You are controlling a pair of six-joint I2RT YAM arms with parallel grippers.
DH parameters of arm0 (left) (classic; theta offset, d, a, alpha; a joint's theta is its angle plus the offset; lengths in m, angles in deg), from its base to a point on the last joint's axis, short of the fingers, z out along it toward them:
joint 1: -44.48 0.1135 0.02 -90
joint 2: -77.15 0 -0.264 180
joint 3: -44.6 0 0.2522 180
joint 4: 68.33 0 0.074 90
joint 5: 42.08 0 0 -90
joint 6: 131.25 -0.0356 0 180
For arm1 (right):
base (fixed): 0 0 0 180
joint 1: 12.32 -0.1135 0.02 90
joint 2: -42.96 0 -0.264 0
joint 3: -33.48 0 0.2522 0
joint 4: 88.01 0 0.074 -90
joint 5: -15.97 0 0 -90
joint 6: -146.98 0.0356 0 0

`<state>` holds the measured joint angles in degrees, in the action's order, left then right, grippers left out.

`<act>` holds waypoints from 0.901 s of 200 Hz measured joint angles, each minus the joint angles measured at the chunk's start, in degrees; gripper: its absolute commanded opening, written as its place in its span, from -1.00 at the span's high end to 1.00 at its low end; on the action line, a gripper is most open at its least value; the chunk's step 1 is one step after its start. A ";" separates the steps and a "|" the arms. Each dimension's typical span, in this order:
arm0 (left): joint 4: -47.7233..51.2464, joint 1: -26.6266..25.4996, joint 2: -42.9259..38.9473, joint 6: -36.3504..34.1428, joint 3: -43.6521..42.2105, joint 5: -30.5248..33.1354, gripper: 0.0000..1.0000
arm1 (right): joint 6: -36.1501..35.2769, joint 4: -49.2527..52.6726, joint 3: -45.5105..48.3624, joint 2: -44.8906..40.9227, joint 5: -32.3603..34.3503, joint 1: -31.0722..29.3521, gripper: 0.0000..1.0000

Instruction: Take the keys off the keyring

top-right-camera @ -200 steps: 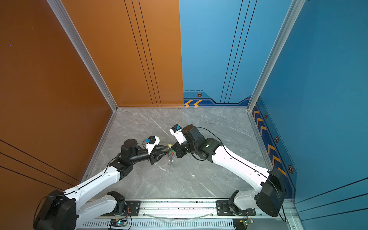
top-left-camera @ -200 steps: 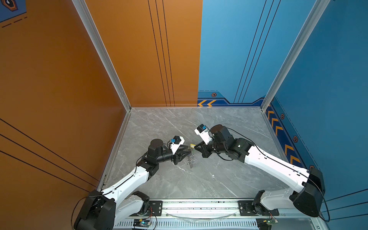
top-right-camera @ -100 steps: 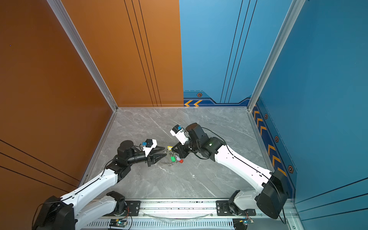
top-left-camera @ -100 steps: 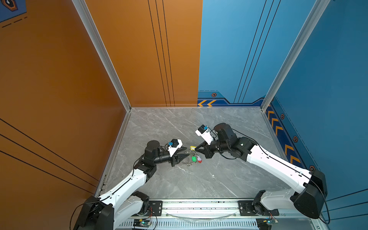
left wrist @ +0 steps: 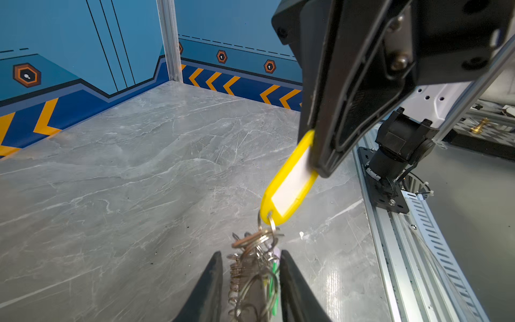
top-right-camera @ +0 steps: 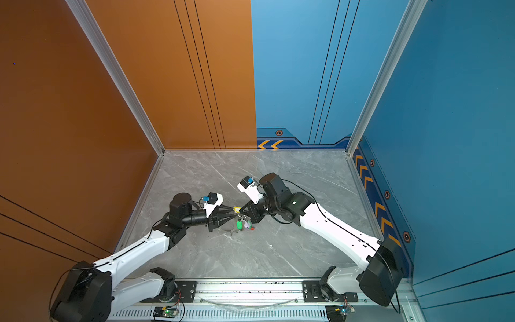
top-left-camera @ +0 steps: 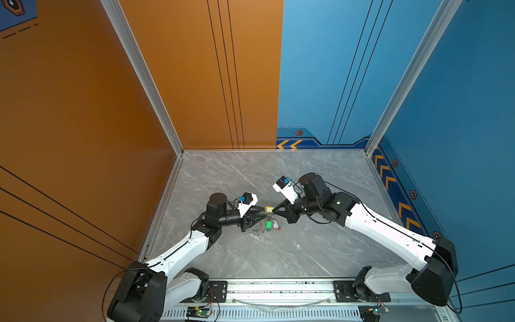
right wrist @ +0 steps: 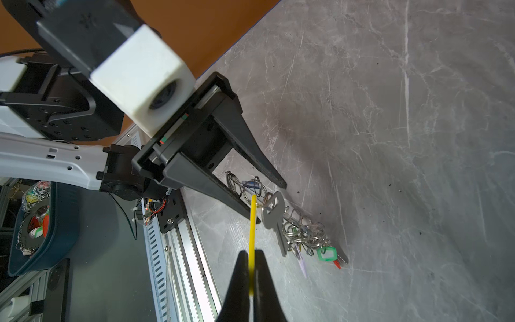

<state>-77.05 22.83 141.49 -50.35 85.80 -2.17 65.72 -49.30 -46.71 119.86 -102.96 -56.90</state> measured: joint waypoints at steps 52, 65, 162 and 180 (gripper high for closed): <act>0.09 -0.02 0.68 0.11 0.33 -0.13 0.79 | 0.00 -0.02 0.00 0.00 0.17 -0.04 1.00; 0.07 -0.07 0.74 0.33 0.33 -0.13 0.81 | 0.00 -0.02 0.00 0.00 0.15 -0.11 1.00; 0.48 -0.04 0.72 0.31 0.33 -0.11 1.00 | 0.22 -0.09 0.00 0.00 4.44 -0.39 1.00; 0.68 -0.04 0.70 0.33 0.33 -0.09 1.00 | 0.28 -0.09 0.15 0.00 5.38 0.28 1.00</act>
<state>-76.38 22.79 142.19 -50.02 86.13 -2.26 66.00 -49.39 -46.56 119.86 -97.58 -56.62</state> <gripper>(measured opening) 0.132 0.051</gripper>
